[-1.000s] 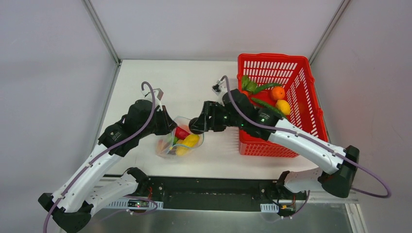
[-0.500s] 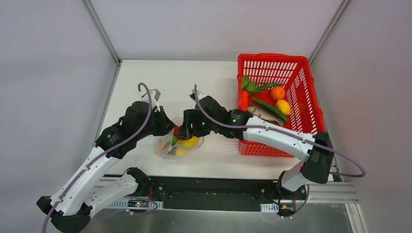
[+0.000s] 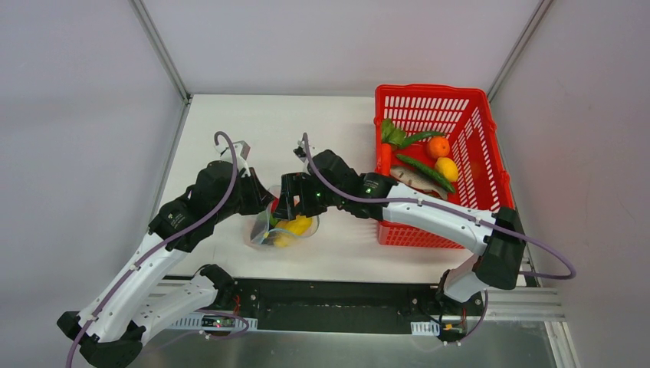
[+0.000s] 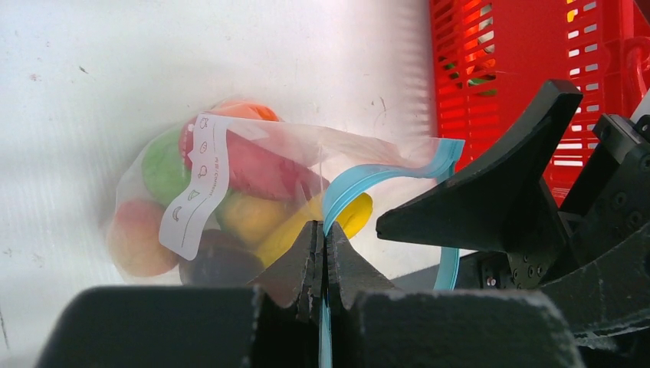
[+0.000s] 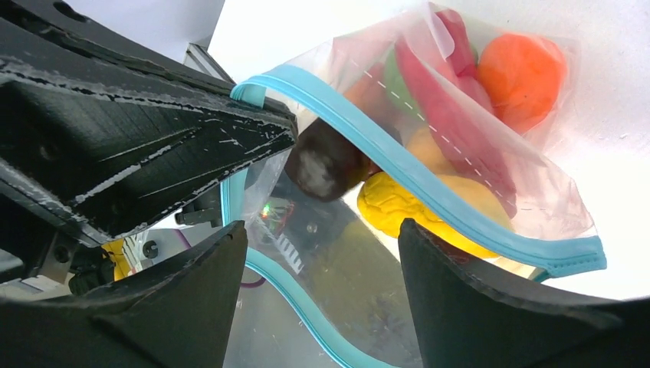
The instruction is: Place the food in the zip-top bag and seal the zipper
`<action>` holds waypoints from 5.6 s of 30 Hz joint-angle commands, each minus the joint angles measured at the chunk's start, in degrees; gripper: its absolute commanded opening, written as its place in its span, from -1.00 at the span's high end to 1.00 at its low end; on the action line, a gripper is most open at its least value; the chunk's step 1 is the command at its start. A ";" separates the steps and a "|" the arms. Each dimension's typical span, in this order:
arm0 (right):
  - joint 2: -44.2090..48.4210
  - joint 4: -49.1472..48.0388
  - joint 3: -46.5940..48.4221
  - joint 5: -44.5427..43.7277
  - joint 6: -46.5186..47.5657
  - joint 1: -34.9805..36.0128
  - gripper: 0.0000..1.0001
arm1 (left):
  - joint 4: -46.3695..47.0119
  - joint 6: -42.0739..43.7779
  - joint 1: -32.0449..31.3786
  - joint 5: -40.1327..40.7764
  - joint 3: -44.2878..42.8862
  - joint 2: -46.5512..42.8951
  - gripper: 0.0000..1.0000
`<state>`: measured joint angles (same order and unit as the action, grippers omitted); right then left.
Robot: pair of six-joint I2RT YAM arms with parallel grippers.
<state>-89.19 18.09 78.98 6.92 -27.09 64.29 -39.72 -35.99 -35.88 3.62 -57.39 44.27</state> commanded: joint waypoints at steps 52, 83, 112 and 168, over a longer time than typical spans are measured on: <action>18.54 16.35 -11.56 -22.25 7.63 -56.44 -0.90 | 1.14 0.01 0.55 -0.16 -2.22 1.35 1.00; -16.28 12.26 -0.66 -26.30 17.14 -62.87 -0.65 | 3.43 0.22 0.63 -1.79 -0.85 1.70 1.00; -11.18 10.17 -0.39 -23.60 19.58 -61.95 -0.52 | 3.60 -0.56 0.63 -1.56 -0.45 1.08 1.00; -17.27 12.49 -1.23 -14.75 15.54 -62.95 -0.49 | 3.34 -1.66 0.63 -1.23 0.48 -0.74 1.00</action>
<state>-105.62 27.68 76.05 -9.61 -11.40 1.69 -38.20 -36.73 -35.88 2.98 -57.04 44.60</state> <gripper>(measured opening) 0.826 0.009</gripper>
